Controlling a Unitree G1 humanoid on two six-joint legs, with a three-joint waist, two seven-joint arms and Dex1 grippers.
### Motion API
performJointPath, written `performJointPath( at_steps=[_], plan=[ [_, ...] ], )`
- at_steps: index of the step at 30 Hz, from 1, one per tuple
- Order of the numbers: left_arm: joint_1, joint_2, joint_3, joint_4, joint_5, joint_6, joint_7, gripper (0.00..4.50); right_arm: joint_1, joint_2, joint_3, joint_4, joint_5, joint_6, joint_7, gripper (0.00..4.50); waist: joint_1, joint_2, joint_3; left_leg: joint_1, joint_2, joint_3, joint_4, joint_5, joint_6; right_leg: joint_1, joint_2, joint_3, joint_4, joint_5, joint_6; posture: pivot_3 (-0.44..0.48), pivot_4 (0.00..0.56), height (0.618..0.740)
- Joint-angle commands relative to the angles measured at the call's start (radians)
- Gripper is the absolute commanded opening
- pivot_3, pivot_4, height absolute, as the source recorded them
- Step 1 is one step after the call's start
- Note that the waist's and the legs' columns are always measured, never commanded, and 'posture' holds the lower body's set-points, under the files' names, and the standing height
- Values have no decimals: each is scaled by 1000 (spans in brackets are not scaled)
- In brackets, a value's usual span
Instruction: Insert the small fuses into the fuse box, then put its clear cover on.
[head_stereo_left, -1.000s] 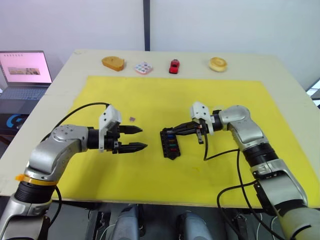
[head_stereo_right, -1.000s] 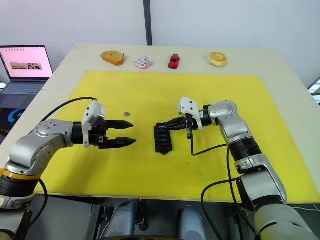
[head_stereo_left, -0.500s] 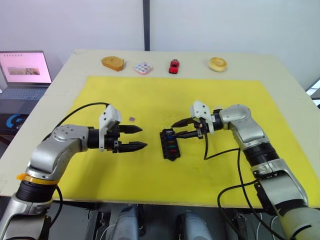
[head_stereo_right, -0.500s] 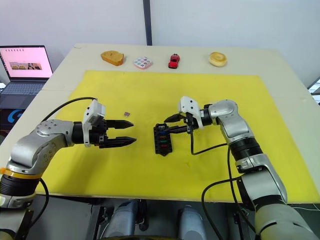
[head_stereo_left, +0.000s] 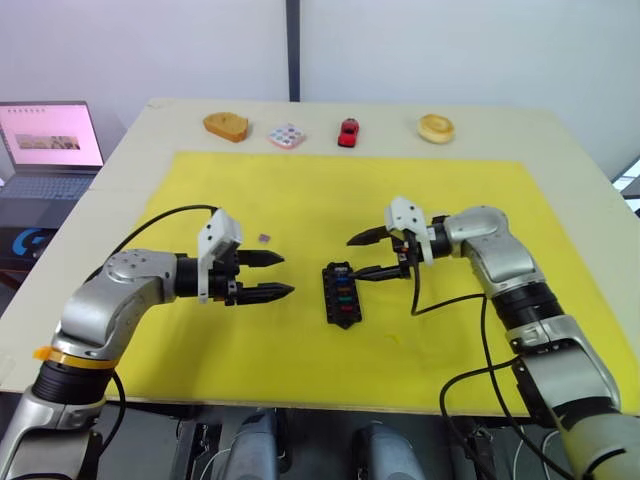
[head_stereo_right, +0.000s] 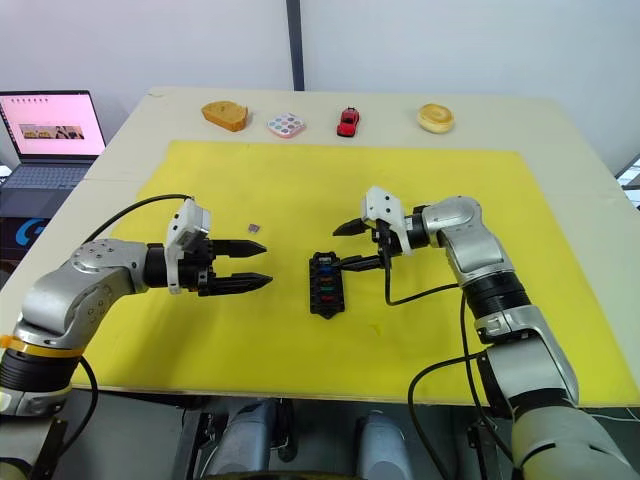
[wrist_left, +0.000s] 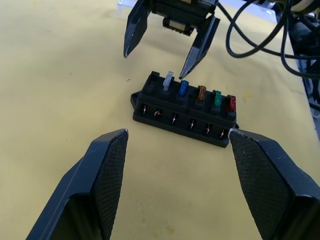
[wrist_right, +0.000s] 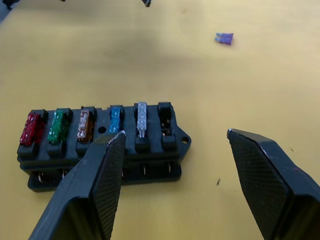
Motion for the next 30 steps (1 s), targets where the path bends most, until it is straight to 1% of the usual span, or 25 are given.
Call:
performJointPath(
  at_steps=[1, 2, 4, 5, 6, 8, 9, 10, 16, 30],
  plan=[
    [-27, 15, 10, -1, 13, -29, -20, 3423, -39, -3, -56, -54, 52, 54, -1, 3429, -1, 0, 0, 0, 0, 0, 0, 0, 0, 0, 0, 0, 0, 0, 0, 0, 150, 740],
    [-30, 16, 9, 2, 16, -32, -23, 3423, -37, -1, -59, -65, 59, 69, -4, 3183, -1, 0, 0, 0, 0, 0, 0, 0, 0, 0, 0, 0, 0, 0, 0, 0, 150, 740],
    [-36, 15, 7, 7, 21, -34, -28, 3423, -22, 7, -65, -98, 74, 96, -10, 2552, -1, 0, 0, 0, 0, 0, 0, 0, 0, 0, 0, 0, 0, 0, 0, 0, 150, 740],
    [-37, 15, 7, 8, 22, -35, -30, 3423, -14, 10, -68, -114, 81, 110, -14, 2134, -1, 0, 0, 0, 0, 0, 0, 0, 0, 0, 0, 0, 0, 0, 0, 0, 150, 740],
    [-37, 17, 3, 8, 27, -39, -33, 3423, -5, 16, -69, -132, 89, 123, -20, 1606, -1, 0, 0, 0, 0, 0, 0, 0, 0, 0, 0, 0, 0, 0, 0, 0, 150, 740],
    [-39, 18, -1, 9, 33, -43, -37, 3423, 9, 23, -68, -160, 100, 141, -32, 770, 0, 0, 0, 0, 0, 0, 0, 0, 0, 0, 0, 0, 0, 0, 0, 0, 150, 740],
    [-39, 18, -2, 8, 35, -43, -38, 3423, 14, 25, -67, -171, 103, 147, -37, 246, 0, 0, 0, 0, 0, 0, 0, 0, 0, 0, 0, 0, 0, 0, 0, 0, 150, 740],
    [-40, 17, -2, 9, 37, -44, -39, 3423, 21, 27, -63, -183, 105, 152, -42, 95, 0, 0, 0, 0, 0, 0, 0, 0, 0, 0, 0, 0, 0, 0, 0, 0, 150, 740],
    [-36, 18, -8, 9, 49, -50, -43, 3423, 78, 41, -34, -240, 88, 147, -67, 95, 0, 0, 0, 0, 0, 0, 0, 0, 0, -1, 0, 0, 1, 0, 0, 0, 150, 740],
    [-27, 13, -2, 0, 50, -44, -40, 3423, 88, 42, -5, -200, 59, 115, -79, 95, 0, 0, 0, 0, 0, 0, 0, 0, 0, -1, 0, 0, 1, 0, 0, 0, 150, 740]
  ],
)
